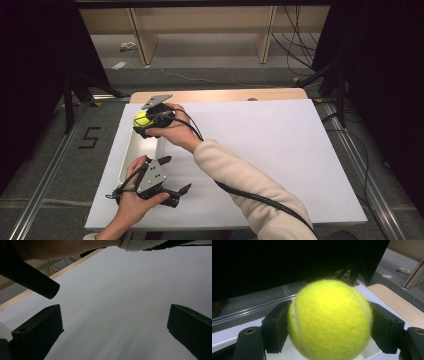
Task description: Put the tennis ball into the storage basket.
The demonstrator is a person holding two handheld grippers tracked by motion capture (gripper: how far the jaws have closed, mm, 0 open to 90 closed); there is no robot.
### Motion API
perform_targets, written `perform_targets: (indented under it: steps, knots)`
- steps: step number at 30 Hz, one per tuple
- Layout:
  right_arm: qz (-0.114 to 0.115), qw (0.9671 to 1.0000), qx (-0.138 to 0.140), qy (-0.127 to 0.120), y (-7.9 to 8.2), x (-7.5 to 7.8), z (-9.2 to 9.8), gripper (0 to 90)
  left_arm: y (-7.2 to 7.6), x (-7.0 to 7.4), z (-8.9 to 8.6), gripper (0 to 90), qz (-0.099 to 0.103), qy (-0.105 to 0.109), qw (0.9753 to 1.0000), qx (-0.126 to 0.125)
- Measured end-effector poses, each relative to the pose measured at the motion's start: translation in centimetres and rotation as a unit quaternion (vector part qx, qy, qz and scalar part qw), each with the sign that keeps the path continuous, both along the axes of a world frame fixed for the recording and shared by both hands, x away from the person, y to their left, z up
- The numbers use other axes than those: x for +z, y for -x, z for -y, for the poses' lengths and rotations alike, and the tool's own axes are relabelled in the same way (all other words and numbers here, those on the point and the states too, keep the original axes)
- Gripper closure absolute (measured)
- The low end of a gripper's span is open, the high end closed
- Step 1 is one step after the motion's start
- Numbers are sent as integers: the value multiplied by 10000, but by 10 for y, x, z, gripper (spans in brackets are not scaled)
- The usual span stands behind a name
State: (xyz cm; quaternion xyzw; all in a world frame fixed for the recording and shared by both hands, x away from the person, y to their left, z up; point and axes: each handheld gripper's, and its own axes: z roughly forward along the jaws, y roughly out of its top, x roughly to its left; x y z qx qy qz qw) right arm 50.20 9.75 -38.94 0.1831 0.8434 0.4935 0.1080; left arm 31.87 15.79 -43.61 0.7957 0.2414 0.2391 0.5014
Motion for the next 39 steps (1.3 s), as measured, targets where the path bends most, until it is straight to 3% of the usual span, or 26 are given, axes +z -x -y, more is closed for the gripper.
perform_targets:
  steps: [22,39]
  knots:
    - [-48,10000,-9,58,-1,-9,-3,259,0,0,0,0,5,3,10000,0]
    - [-149,9995,157,214,-1,-21,-7,257,0,0,1,0,10,-10,10000,-25]
